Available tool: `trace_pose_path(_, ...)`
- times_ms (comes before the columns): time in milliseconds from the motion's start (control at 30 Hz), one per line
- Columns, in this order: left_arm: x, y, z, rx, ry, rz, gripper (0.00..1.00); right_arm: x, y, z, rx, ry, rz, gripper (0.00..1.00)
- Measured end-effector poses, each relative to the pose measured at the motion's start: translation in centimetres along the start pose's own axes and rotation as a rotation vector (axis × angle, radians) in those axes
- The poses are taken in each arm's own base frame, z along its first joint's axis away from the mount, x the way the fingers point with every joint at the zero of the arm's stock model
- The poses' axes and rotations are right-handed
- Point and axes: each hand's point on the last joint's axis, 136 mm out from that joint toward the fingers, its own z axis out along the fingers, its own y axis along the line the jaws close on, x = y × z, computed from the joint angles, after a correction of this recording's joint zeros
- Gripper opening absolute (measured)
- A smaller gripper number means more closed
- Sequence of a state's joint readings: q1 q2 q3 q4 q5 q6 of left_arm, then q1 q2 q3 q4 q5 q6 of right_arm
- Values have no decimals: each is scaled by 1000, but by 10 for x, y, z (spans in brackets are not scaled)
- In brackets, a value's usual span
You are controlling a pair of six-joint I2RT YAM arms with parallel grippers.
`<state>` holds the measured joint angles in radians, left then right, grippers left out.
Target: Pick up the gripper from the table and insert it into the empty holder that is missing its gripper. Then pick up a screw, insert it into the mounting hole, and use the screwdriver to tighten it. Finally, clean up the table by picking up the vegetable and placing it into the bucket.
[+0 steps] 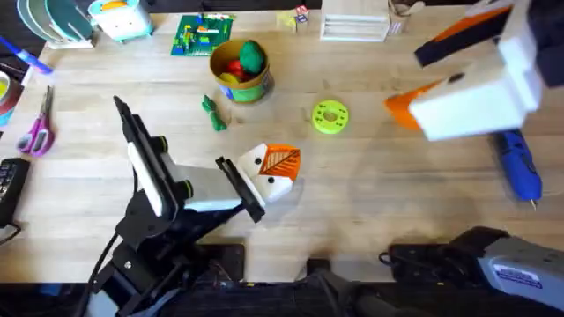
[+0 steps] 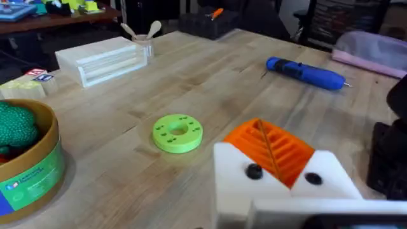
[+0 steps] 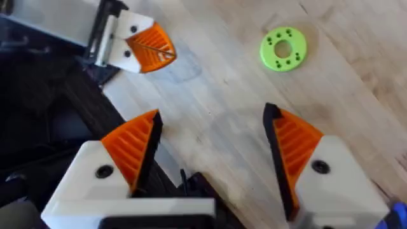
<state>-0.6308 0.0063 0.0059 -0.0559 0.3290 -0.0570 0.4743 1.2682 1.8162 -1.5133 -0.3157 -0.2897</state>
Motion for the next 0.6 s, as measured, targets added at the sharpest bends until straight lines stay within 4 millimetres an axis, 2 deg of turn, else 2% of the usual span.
trace_pose_path(67,0,0,0,0,0,0,11,4,-20,-3,46,-5,73,951)
trace_pose_path(133,0,0,0,0,0,0,11,16,-48,-3,101,10,180,952)
trace_pose_path(367,0,0,0,0,0,0,11,93,-151,4,303,88,591,952)
trace_pose_path(500,0,0,0,0,0,0,11,122,-201,-15,461,54,718,952)
trace_pose_path(533,0,0,0,0,0,0,11,141,-231,-32,563,35,788,952)
trace_pose_path(600,0,0,0,0,0,0,11,154,-244,-38,599,41,831,952)
